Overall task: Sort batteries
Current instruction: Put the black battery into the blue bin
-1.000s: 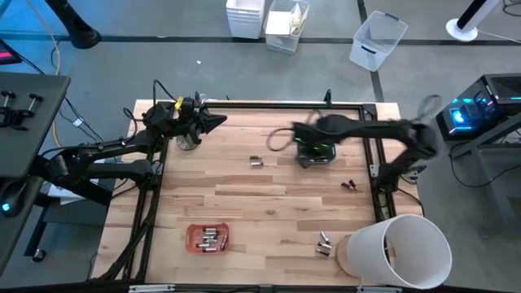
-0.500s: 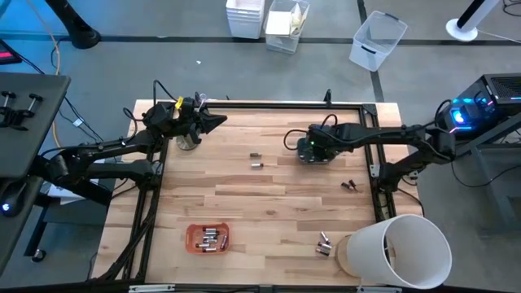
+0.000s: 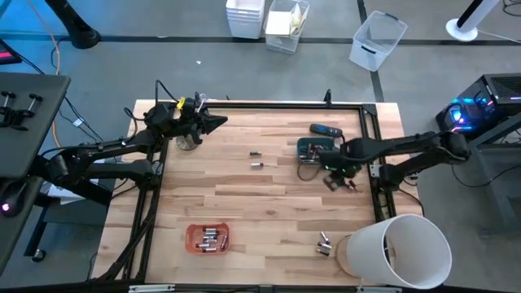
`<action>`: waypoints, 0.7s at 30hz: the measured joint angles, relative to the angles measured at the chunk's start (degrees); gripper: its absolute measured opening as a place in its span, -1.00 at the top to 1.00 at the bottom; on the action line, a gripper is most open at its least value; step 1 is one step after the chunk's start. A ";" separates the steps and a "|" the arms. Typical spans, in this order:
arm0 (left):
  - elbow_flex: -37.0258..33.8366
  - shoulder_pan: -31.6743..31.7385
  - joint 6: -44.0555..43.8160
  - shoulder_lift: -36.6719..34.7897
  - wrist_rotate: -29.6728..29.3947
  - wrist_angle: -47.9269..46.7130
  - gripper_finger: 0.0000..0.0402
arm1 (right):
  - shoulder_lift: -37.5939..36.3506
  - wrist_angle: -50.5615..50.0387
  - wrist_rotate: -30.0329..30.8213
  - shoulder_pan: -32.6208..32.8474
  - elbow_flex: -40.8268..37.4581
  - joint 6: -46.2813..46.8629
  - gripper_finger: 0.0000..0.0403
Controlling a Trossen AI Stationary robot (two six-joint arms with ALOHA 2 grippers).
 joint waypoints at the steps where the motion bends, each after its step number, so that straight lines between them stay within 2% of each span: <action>1: 0.00 0.00 0.34 0.00 -0.12 -0.09 1.00 | -0.76 0.06 -0.18 1.17 -1.31 0.46 -0.01; 5: 0.00 0.39 0.30 0.00 -0.82 -0.82 1.00 | -1.17 3.77 -3.12 3.35 -7.29 0.81 0.01; 8: 0.00 0.83 -0.47 0.00 -0.83 -0.77 1.00 | -0.52 6.82 -2.95 3.34 -10.42 0.77 0.01; 13: 0.00 1.14 -0.78 0.00 -0.83 -0.84 1.00 | 0.02 9.06 -1.20 2.57 -12.30 -1.13 0.01; 21: 0.00 1.11 -0.76 0.00 -1.33 -1.38 1.00 | 0.04 13.38 -2.01 2.57 -16.20 -4.37 0.01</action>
